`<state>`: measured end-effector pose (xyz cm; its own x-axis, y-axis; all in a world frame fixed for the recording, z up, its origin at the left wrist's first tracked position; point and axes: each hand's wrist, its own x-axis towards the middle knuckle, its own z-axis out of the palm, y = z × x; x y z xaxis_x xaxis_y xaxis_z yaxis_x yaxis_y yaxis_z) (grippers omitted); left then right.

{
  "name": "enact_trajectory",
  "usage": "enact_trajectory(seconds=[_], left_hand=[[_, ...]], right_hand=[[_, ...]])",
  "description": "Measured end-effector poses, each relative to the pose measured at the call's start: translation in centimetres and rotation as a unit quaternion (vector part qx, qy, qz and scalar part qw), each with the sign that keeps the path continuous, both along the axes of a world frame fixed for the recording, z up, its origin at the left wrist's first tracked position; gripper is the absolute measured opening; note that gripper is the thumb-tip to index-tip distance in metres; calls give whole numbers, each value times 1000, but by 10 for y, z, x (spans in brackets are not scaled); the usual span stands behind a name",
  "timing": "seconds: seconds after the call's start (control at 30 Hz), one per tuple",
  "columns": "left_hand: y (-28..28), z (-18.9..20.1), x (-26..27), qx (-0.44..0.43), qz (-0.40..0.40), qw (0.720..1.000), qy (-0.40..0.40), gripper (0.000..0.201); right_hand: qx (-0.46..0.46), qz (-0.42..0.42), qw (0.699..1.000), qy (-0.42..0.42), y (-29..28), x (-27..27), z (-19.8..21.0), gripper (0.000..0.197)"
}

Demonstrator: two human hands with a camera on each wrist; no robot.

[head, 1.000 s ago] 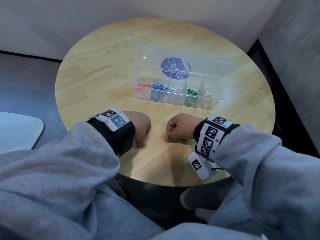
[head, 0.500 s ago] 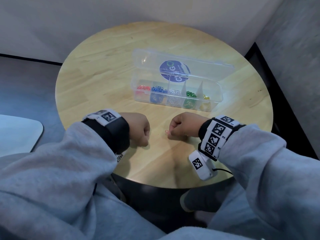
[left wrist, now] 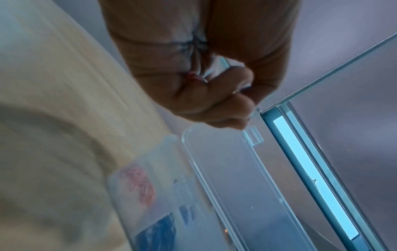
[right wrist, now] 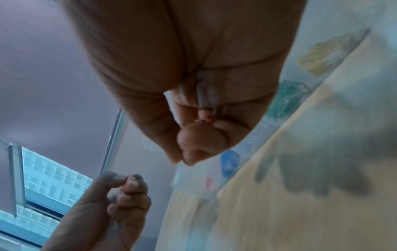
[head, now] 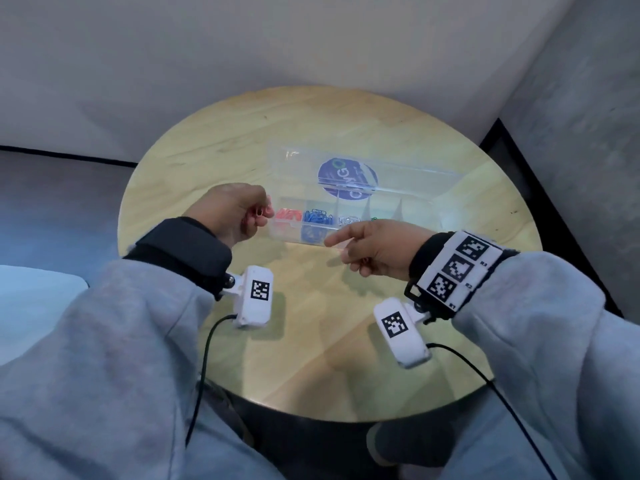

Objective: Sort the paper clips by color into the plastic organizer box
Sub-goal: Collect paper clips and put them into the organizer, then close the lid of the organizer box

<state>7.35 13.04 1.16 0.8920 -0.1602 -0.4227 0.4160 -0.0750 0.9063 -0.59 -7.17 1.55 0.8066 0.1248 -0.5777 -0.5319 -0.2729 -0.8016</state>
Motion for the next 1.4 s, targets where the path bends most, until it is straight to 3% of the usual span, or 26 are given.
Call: enact_trajectory(seconds=[0.3,0.43,0.53,0.57,0.67,0.77,0.9,0.97,1.07,1.3,1.4], left_hand=[[-26,5,22,44,1,999,11,18],[-34,2,26,-20,33,999,38,15],[-34,-2,30,-22,54,997,40,13],[-34,-2,30,-23,51,997,43,14],[-33,1,28,-28,24,998,56,45],[-31,5,27,-48,10,998,47,53],[-19,9,30,-51,39,998,18,20],[-14,10,33,-16,45,999,-15,12],[-8,12,35,50,55,994,-84,16],[-9,28,25,134,42,963,-230,16],[-12,34,16,188,7,943,-274,21]], right_hand=[[108,-146,983,0,1,35,25,25],[142,-177,974,10,12,48,24,24],[180,-203,963,14,21,55,23,24],[193,-211,958,10,23,56,23,24],[216,-214,953,1,31,61,21,34],[182,-186,965,-2,41,67,17,39],[110,-132,985,-29,48,71,9,49],[34,-92,994,-51,46,70,6,50],[-64,-52,993,-86,40,68,11,43],[-190,48,957,-214,10,40,52,26],[-290,37,904,-312,-12,30,69,21]])
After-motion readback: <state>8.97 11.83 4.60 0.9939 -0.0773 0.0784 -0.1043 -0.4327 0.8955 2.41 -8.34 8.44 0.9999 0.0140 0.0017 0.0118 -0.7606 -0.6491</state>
